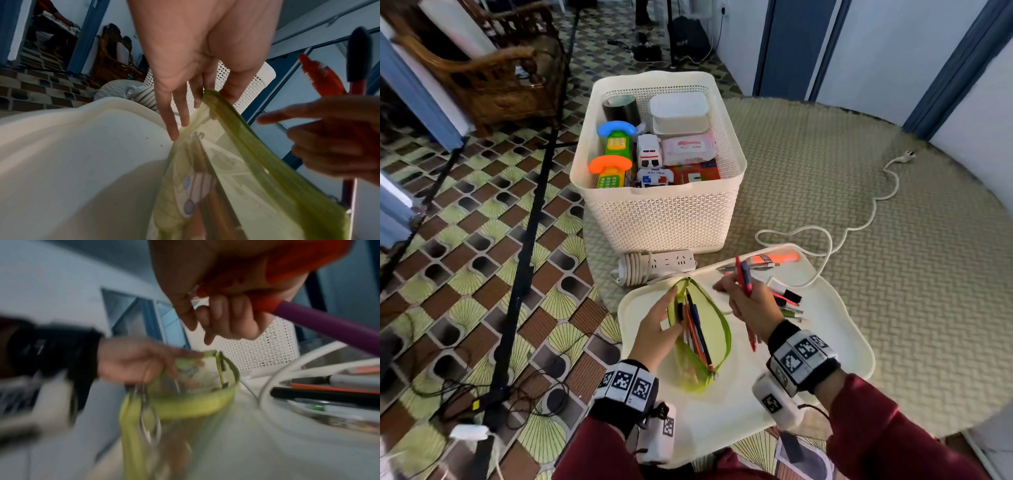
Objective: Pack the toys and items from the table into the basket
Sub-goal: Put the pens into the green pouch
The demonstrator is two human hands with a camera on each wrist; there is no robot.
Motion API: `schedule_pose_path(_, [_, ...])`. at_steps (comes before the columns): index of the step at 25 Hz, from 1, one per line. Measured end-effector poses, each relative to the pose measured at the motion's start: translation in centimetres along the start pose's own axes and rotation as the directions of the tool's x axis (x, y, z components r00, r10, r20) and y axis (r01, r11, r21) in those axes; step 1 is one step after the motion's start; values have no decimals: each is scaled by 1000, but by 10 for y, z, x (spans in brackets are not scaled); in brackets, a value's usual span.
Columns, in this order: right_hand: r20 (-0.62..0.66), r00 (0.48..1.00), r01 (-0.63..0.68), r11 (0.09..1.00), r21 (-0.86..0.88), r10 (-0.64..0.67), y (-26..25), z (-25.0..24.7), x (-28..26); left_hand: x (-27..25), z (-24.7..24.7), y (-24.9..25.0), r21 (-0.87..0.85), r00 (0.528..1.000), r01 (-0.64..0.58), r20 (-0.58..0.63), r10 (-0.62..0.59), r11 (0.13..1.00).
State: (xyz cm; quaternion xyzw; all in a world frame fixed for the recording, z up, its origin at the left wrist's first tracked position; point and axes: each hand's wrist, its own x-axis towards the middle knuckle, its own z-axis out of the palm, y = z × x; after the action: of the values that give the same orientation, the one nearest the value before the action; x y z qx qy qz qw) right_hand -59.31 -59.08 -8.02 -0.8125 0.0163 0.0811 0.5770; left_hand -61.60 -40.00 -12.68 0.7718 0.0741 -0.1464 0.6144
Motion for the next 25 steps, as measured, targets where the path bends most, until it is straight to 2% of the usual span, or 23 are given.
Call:
schedule_pose_path(2, [-99, 989, -70, 939, 336, 109, -16, 4, 17, -2, -3, -1, -1, 998, -41, 53, 41, 999])
schedule_pose_path(3, [-119, 983, -79, 908, 412, 140, -20, 11, 23, -3, -3, 0, 16, 995, -60, 81, 58, 998])
schedule_pose_path(5, [-73, 977, -155, 902, 404, 201, -19, 28, 29, -5, -3, 0, 39, 993, -70, 100, 66, 997])
schedule_pose_path(7, [97, 953, -302, 927, 222, 287, -7, 44, 24, -5, -3, 1, 3, 995, -44, 89, 44, 999])
schedule_pose_path(8, [188, 932, -326, 944, 56, 310, 2, 50, 20, -5, -4, 1, -18, 996, -24, 81, 26, 1000])
schedule_pose_path(9, [233, 925, -280, 952, -120, 301, 9, 53, 15, -4, -4, 0, -34, 997, -18, 79, 21, 999])
schedule_pose_path(10, [235, 939, -190, 947, -261, 253, 11, 53, 12, -3, -5, -2, -39, 997, -24, 77, 26, 999])
schedule_pose_path(12, [169, 982, -21, 936, -352, 85, 10, 43, 7, 0, -6, -5, -38, 996, -28, 82, 31, 999])
schedule_pose_path(13, [119, 992, 10, 943, -331, 32, 10, 34, 7, 1, -7, -6, -28, 996, -23, 87, 25, 999])
schedule_pose_path(15, [-9, 999, -49, 935, -350, 49, 21, 8, 10, 4, -6, -9, -2, 994, -25, 105, 25, 1000])
schedule_pose_path(16, [-48, 993, -121, 893, -433, 111, 29, -7, 12, 5, -5, -8, -4, 993, -26, 118, 26, 1000])
schedule_pose_path(18, [-81, 971, -218, 688, -693, 227, 51, -33, 10, 7, -1, -9, -25, 990, -22, 136, 25, 999])
schedule_pose_path(20, [-8, 973, -136, 544, -828, 231, 74, -46, 6, 8, 1, -10, -23, 990, -40, 134, 43, 999])
schedule_pose_path(22, [93, 980, -8, 498, -867, 178, 91, -47, 1, 10, 2, -11, -23, 992, -47, 114, 49, 999])
schedule_pose_path(25, [41, 987, -48, 538, -841, 153, 106, -42, -1, 11, 2, -15, -29, 995, -42, 85, 44, 999])
